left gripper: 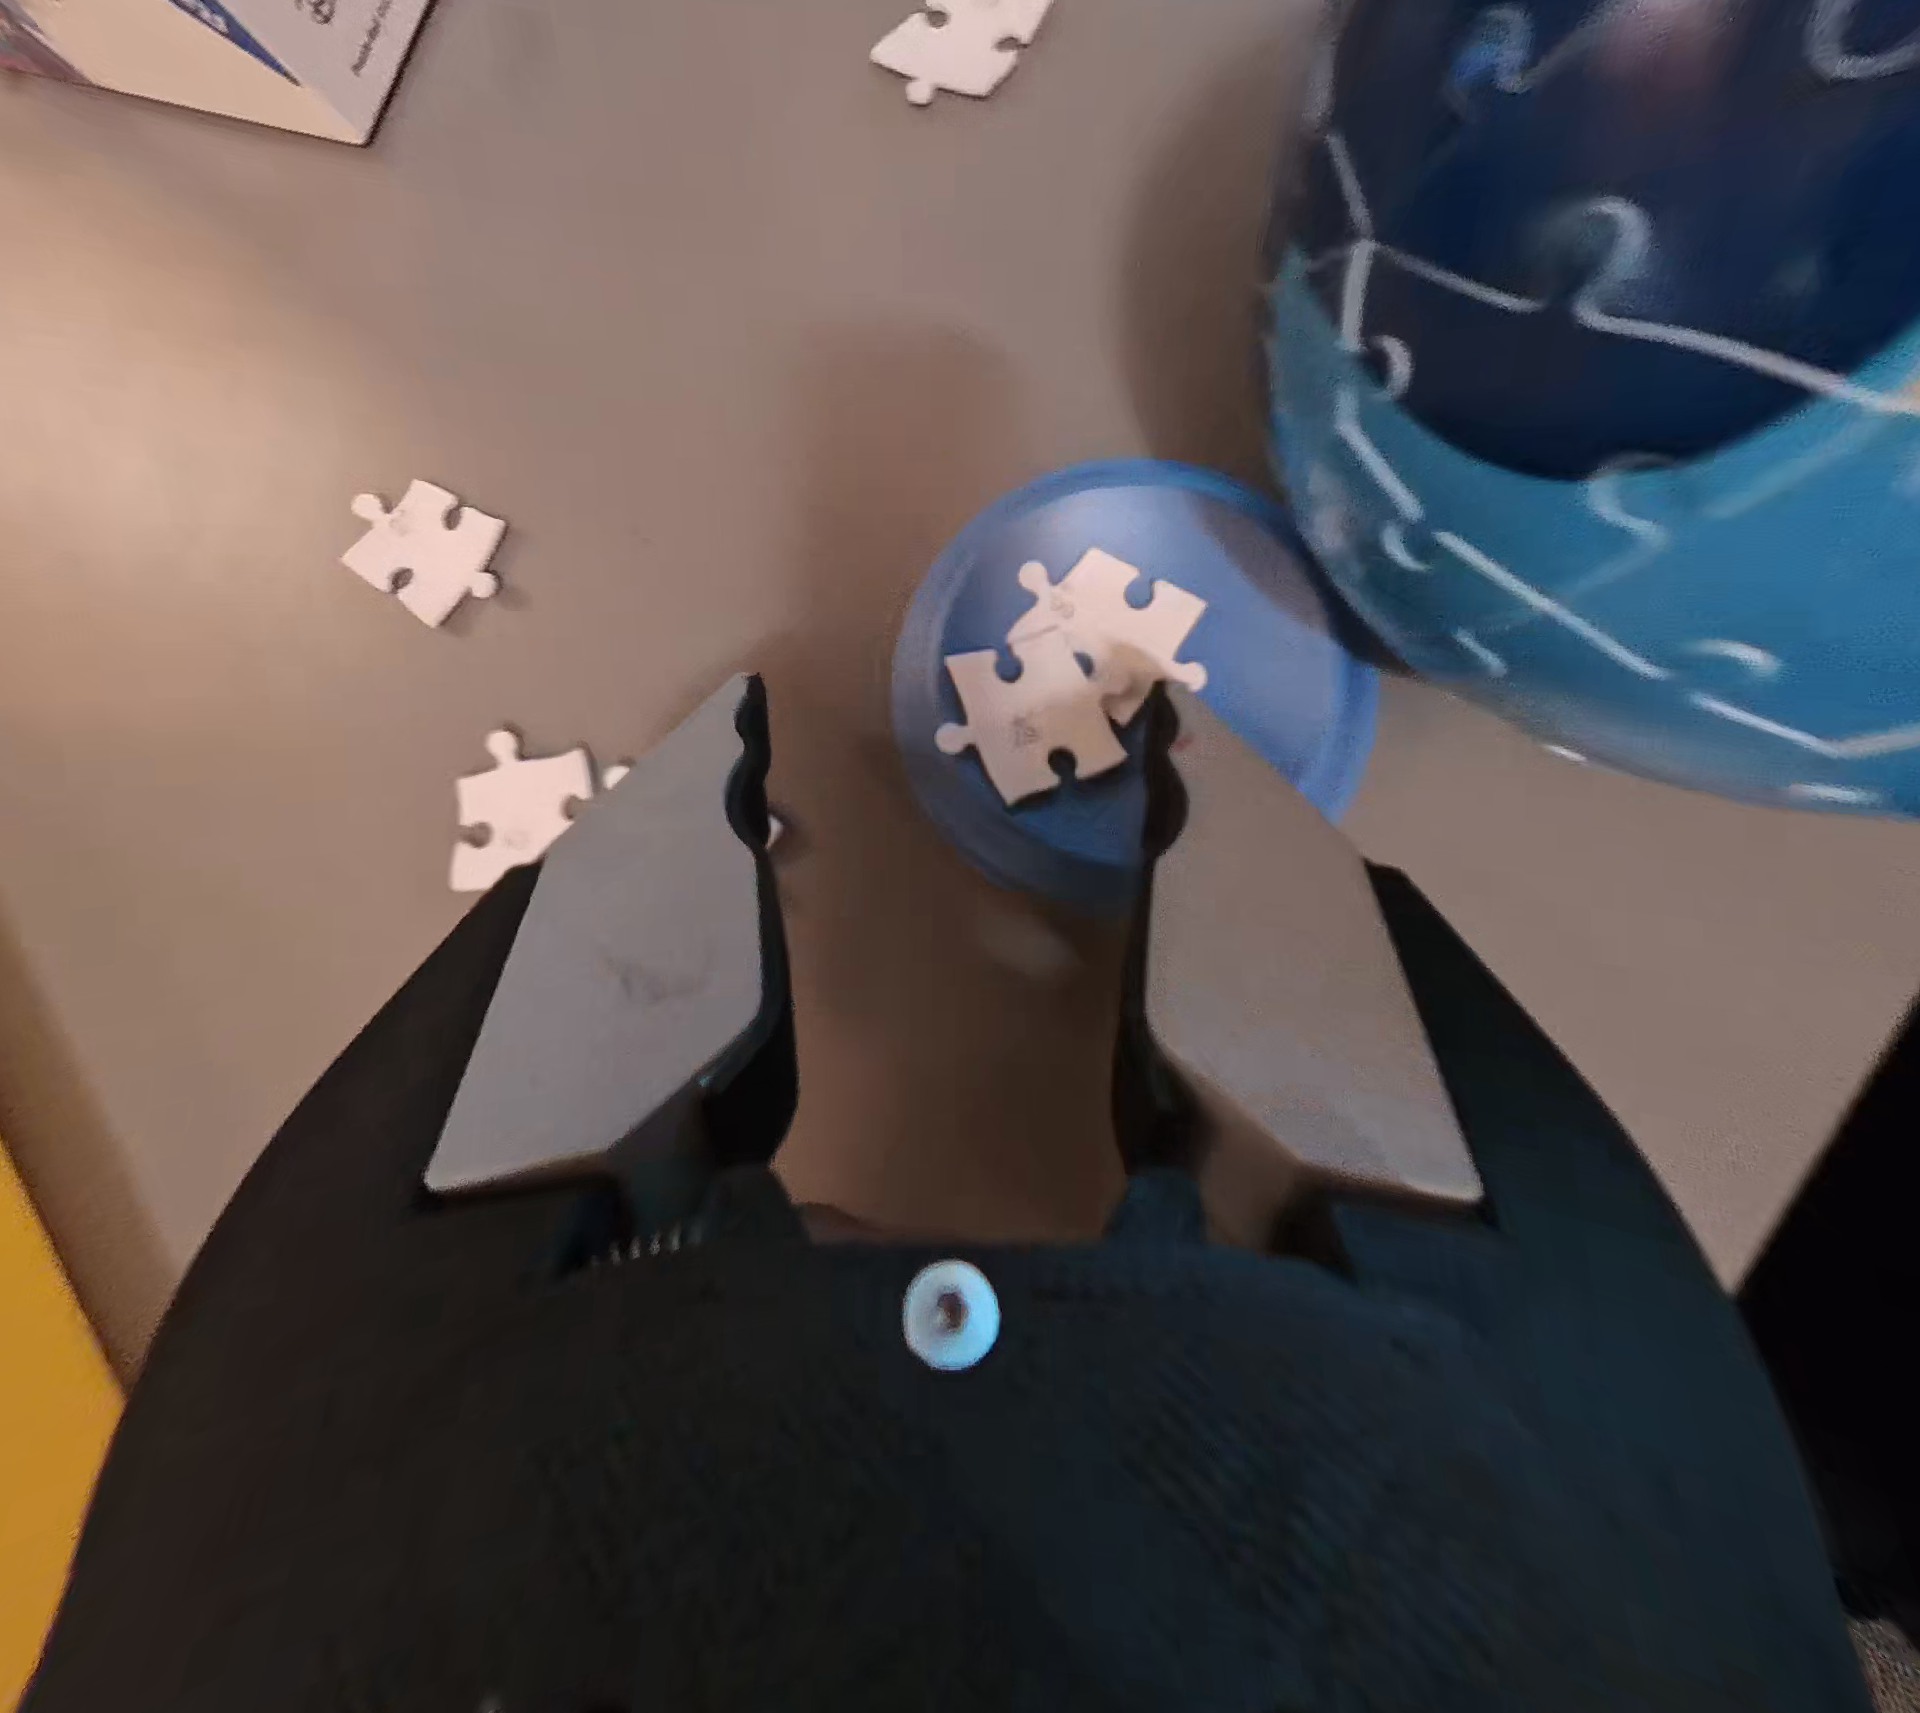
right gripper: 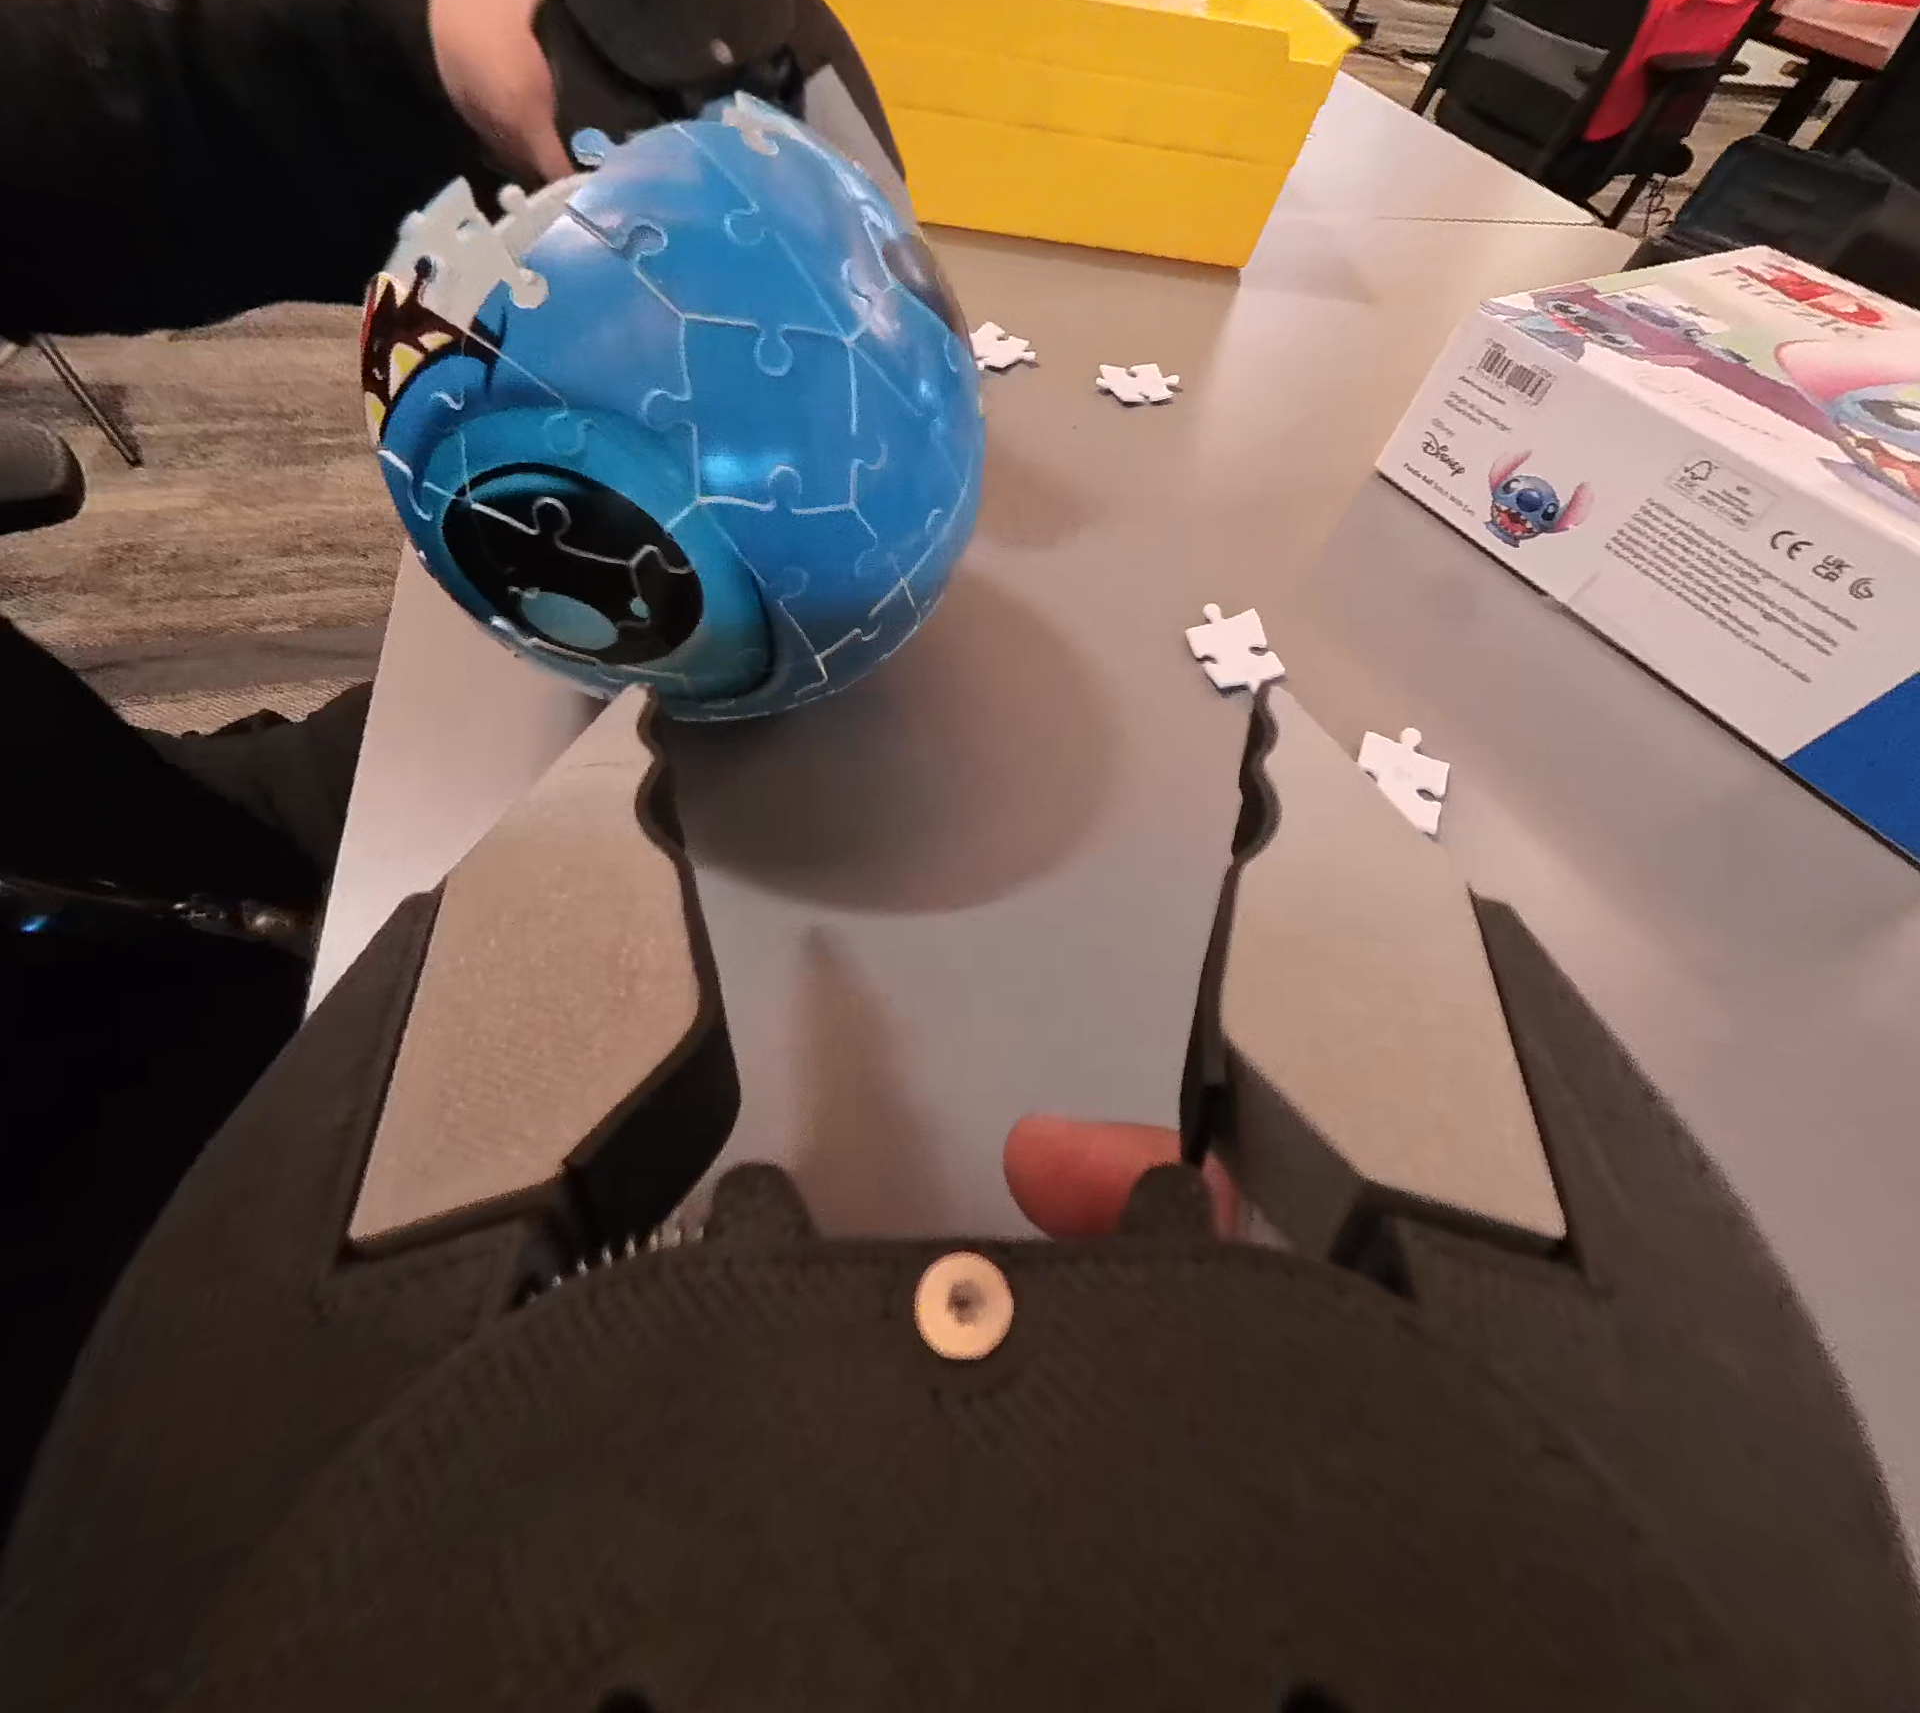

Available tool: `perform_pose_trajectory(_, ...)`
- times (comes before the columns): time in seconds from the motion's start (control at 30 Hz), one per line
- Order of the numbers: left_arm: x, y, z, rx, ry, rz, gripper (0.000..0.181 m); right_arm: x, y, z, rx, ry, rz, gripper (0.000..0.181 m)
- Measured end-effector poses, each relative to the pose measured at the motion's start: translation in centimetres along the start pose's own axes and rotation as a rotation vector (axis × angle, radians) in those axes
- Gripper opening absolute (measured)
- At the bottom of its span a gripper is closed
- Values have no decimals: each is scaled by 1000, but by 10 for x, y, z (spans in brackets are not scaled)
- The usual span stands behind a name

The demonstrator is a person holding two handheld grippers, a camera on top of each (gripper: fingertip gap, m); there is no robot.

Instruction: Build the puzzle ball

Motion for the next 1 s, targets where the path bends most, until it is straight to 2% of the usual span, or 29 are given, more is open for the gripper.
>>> perform_pose_trajectory(0.1, -16, 2, 5, -27, 27, 83, 61, 0, -1, 0, 7, 0, -8, 105)
perform_pose_trajectory(0.17, -37, -1, 9, -22, 42, 288, 47, 1, -1, 0, 10, 4, -11, 104)
perform_pose_trajectory(0.2, -46, -4, 10, -25, 41, 388, 47, 2, -1, 0, 12, 8, -14, 103)
perform_pose_trajectory(0.23, -47, -7, 11, -19, 32, 402, 49, 2, -2, 1, 15, 13, -14, 103)
perform_pose_trajectory(0.33, -31, -15, 12, 40, -15, 267, 55, 3, -3, 1, 30, 25, 4, 104)
perform_pose_trajectory(0.47, -3, -32, 5, 63, 45, 36, 68, 6, -2, 0, 18, 36, 96, 110)
perform_pose_trajectory(0.53, -2, -32, 3, 68, 96, 18, 74, 7, 0, 0, 12, 54, 130, 111)
perform_pose_trajectory(0.57, -6, -28, 1, 64, 102, 7, 73, 8, 2, 0, 11, 57, 133, 111)
perform_pose_trajectory(0.67, -8, -8, -6, -14, 23, -162, 61, 9, 4, 0, 11, 61, 140, 111)
perform_pose_trajectory(0.7, -5, -4, -7, -31, 14, -203, 62, 9, 4, 0, 11, 59, 139, 111)
perform_pose_trajectory(0.73, 0, -4, -6, -24, 21, -231, 58, 9, 4, 0, 13, 57, 136, 110)
perform_pose_trajectory(0.93, 23, -5, 0, -54, 43, -289, 76, 10, 7, 0, 4, 87, 181, 109)
perform_pose_trajectory(1.0, 28, -7, 5, -27, 30, -268, 90, 11, 11, 0, -2, 92, 201, 109)
Point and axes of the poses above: each gripper's, where its closed fingertips meet, y out along the fingers, z out of its top, x = y × z across the jaws, the point moved 9 cm from there along -y, back along the fingers, and after that the axes turned 10 degrees about x, right-handed, at the moved point
